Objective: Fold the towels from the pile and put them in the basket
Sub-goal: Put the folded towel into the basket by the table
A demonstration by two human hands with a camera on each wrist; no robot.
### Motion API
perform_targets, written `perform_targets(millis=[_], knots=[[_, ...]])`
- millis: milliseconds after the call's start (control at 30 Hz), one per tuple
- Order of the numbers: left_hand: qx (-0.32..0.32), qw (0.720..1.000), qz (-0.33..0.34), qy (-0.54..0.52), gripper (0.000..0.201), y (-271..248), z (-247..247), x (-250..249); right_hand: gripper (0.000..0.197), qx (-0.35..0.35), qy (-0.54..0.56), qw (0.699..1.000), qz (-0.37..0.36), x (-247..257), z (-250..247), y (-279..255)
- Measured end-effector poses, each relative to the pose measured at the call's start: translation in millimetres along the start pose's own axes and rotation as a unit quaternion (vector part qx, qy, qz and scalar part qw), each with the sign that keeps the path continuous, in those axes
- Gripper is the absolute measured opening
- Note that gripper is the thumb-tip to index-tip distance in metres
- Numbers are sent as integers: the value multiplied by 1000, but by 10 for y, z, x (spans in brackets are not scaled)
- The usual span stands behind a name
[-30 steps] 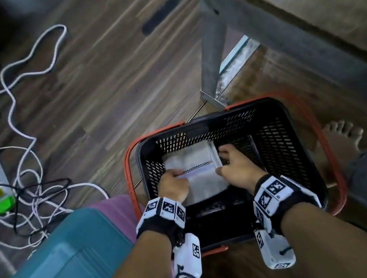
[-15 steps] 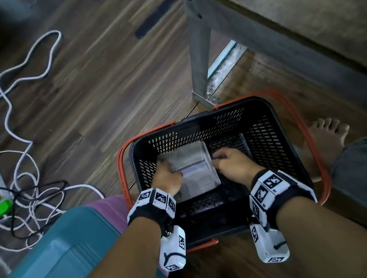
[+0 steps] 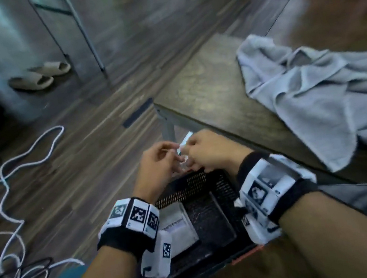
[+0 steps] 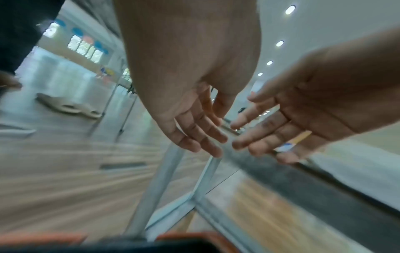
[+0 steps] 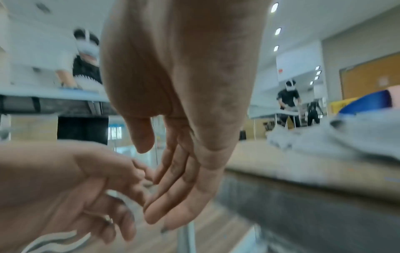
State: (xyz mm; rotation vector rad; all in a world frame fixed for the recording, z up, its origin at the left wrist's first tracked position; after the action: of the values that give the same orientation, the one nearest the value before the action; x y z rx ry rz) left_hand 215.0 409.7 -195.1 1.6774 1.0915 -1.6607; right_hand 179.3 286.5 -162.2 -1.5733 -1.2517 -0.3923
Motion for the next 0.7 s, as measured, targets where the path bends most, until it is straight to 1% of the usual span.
perform_targets(millis=[67,133,200,267,333,400,467,500,567,600,633,700], knots=[[15,999,40,29,19,47,141,-449,24,-39,36,998,-17,277,-367,-311],[30,996,71,49,16,74,309,-878,23,-85,24,996,-31,527,-780,-728],[58,991,101,62,15,100,553,-1306,24,-147,20,987,-64,708,-1209,-1236],[97,984,118,89,14,141,889,-1715,26,-216,25,972,-85,757,-1608,-1774],[154,972,134,113,15,175,1331,-2086,28,-284,20,955,-84,650,-1958,-2295],[211,952,162,153,20,178,1836,-2420,28,-343,27,936,-71,378,-2261,-2772],[269,919,189,218,20,161,2392,-2692,27,-386,51,920,-41,-59,-2492,-3186],[304,898,193,253,19,147,2690,-2800,28,-398,69,914,-21,-330,-2573,-3356],[380,850,181,317,18,132,3293,-2949,29,-413,125,902,30,-950,-2673,-3624],[410,830,167,339,19,137,3561,-2985,27,-419,153,893,59,-1270,-2694,-3720],[429,816,153,356,22,149,3801,-3000,24,-423,179,884,89,-1584,-2694,-3795],[443,795,137,392,27,192,4197,-2964,18,-434,219,864,133,-2145,-2638,-3888]])
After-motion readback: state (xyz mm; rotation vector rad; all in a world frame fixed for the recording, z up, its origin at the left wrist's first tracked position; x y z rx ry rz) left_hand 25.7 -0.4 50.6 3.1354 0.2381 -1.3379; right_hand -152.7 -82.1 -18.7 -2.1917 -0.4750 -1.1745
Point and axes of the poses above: each hand's wrist, its own y-axis towards the middle knuckle, its own z-axis out of the palm, x = y × z, the point moved 7 cm from there along y, towards the middle knuckle, and after that the axes turned 12 degrees about x, right-handed, at the moved point
